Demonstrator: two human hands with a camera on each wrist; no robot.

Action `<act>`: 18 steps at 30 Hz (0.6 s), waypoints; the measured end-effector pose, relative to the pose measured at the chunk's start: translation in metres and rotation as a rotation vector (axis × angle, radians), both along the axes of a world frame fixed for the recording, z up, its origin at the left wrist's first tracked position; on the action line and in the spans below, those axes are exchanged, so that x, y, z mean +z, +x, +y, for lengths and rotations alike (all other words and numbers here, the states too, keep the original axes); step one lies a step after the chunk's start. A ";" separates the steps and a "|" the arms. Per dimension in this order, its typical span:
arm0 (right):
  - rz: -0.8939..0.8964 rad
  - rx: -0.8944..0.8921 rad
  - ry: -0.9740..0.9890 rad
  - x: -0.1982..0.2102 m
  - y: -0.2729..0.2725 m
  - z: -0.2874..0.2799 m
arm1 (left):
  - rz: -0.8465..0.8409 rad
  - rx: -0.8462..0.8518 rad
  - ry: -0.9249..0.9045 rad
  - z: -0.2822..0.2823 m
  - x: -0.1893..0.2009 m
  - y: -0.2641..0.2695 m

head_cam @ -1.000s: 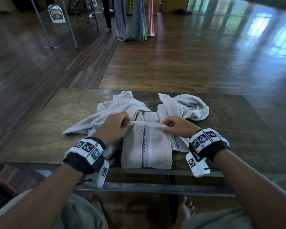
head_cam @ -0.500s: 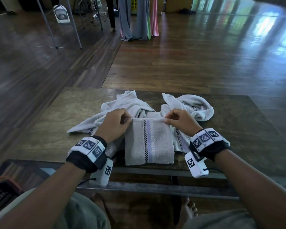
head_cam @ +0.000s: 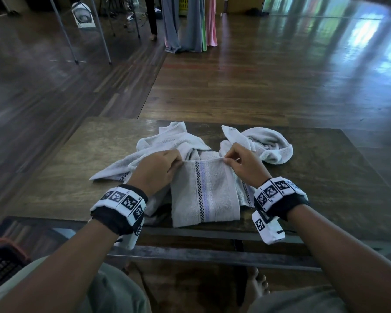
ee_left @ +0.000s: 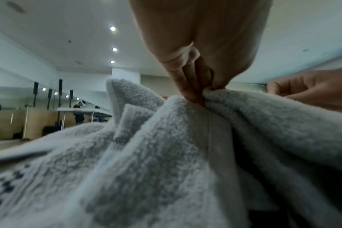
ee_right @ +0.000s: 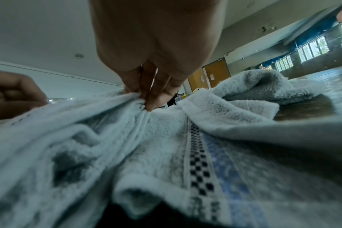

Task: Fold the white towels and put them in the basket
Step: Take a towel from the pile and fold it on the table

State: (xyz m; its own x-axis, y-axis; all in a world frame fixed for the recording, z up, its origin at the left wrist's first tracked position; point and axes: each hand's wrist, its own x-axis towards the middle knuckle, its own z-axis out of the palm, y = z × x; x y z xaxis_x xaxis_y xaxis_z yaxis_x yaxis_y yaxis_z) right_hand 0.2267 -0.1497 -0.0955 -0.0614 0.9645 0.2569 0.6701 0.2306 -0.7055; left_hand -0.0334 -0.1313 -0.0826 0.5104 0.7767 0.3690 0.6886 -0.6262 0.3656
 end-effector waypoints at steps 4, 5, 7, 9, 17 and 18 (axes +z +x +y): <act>-0.094 0.002 0.086 -0.008 -0.006 0.003 | -0.018 0.068 -0.057 0.001 0.001 0.003; -0.137 0.007 0.141 -0.010 -0.008 0.003 | -0.007 0.085 -0.069 0.001 0.001 0.005; -0.280 0.002 0.262 -0.013 -0.016 0.000 | 0.040 0.099 0.012 -0.003 0.002 0.009; -0.506 -0.050 0.314 -0.014 -0.021 -0.010 | 0.166 0.074 0.213 -0.011 -0.001 0.014; -0.538 -0.111 -0.085 -0.025 -0.038 -0.047 | 0.411 0.223 0.087 -0.054 -0.048 0.037; -0.562 -0.103 -0.143 -0.030 -0.040 -0.047 | 0.420 0.247 0.062 -0.054 -0.053 0.037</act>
